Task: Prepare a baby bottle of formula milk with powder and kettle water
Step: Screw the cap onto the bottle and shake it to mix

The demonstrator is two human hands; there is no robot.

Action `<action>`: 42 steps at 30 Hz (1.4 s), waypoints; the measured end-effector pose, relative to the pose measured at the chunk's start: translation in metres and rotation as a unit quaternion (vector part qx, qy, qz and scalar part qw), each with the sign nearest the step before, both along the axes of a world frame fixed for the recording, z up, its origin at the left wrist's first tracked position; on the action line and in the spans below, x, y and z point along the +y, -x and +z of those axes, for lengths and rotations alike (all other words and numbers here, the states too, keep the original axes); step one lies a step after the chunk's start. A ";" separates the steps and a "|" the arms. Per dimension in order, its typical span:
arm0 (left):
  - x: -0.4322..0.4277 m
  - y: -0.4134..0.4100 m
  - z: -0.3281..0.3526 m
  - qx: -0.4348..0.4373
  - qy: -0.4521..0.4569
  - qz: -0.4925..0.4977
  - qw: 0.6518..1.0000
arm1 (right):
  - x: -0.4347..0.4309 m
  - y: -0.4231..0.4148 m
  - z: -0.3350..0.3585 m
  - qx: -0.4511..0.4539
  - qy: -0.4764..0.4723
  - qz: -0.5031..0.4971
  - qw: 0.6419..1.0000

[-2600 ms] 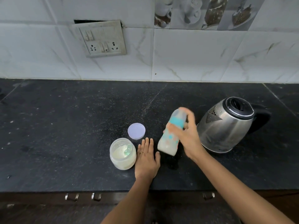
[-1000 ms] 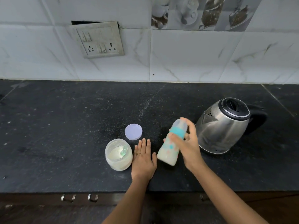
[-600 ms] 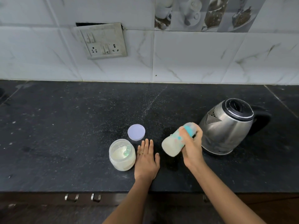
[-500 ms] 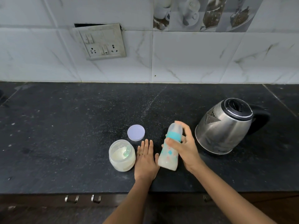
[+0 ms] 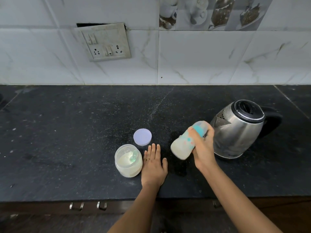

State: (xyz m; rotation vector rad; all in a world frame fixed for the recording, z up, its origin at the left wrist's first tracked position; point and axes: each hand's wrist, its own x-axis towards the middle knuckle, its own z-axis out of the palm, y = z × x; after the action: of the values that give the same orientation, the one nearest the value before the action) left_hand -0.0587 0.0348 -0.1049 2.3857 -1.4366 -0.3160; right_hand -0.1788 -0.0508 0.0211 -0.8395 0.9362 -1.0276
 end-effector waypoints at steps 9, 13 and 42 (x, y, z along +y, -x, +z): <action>0.001 0.000 0.003 0.011 0.017 0.001 1.000 | 0.008 0.002 -0.008 -0.015 0.046 -0.026 0.998; 0.002 -0.003 0.000 -0.004 -0.017 -0.017 1.000 | 0.025 0.006 -0.013 0.123 0.143 0.163 0.968; 0.001 0.000 0.003 -0.001 0.005 0.000 1.000 | 0.007 0.002 -0.016 0.061 0.010 0.063 0.996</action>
State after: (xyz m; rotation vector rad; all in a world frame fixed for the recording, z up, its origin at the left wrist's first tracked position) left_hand -0.0587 0.0357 -0.1017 2.3789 -1.4368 -0.3052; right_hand -0.1810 -0.0440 0.0055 -0.9748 0.9641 -0.8856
